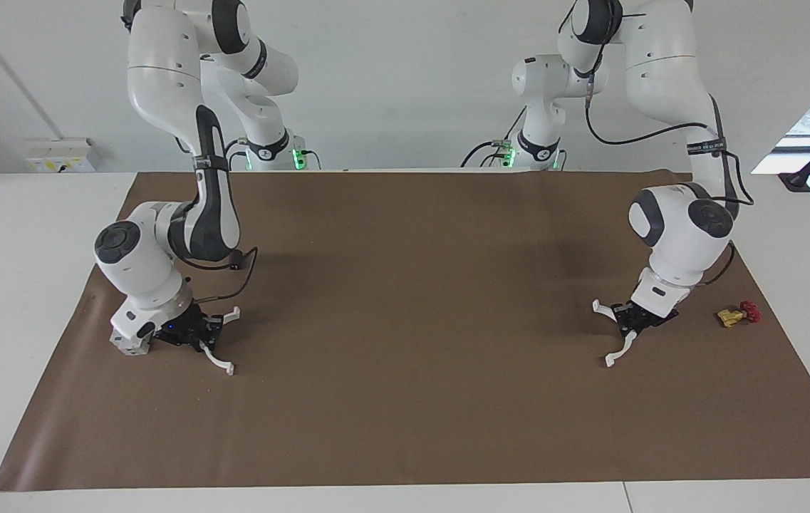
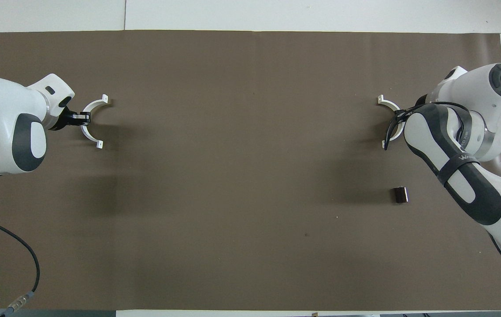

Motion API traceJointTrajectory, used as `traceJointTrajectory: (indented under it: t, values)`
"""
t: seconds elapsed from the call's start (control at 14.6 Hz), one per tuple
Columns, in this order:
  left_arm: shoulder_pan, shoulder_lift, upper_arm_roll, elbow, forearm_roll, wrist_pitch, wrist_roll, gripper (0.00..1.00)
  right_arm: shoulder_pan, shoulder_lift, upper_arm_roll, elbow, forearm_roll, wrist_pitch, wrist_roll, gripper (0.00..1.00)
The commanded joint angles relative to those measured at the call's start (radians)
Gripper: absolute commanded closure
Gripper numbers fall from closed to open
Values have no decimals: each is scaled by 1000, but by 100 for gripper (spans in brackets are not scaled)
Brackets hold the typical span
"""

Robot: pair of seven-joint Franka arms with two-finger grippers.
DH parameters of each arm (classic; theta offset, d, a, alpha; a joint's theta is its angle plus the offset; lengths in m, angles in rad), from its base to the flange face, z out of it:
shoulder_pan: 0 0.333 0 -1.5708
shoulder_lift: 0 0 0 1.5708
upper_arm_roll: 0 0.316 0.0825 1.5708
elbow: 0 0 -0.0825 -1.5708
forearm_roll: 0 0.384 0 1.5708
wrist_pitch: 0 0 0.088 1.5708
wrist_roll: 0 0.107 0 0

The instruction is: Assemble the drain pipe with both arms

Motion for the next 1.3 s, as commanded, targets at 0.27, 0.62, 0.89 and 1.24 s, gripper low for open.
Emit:
traceJointTrajectory:
  t: [0.27,0.62,0.89,1.24]
  values:
    - [-12,-110,5,-10,18,-131,-56,100,93,-6,9,173,5,-193,63,100]
    - [-85,-138,5,-7,18,-195,-186,100,279,3,9,261,-32,-222,334,100]
    - [-155,-140,5,-8,20,-194,-293,100,411,34,9,305,-38,-227,541,100]
    - [-165,-140,5,-8,20,-195,-315,100,538,113,9,393,-74,-234,710,100]
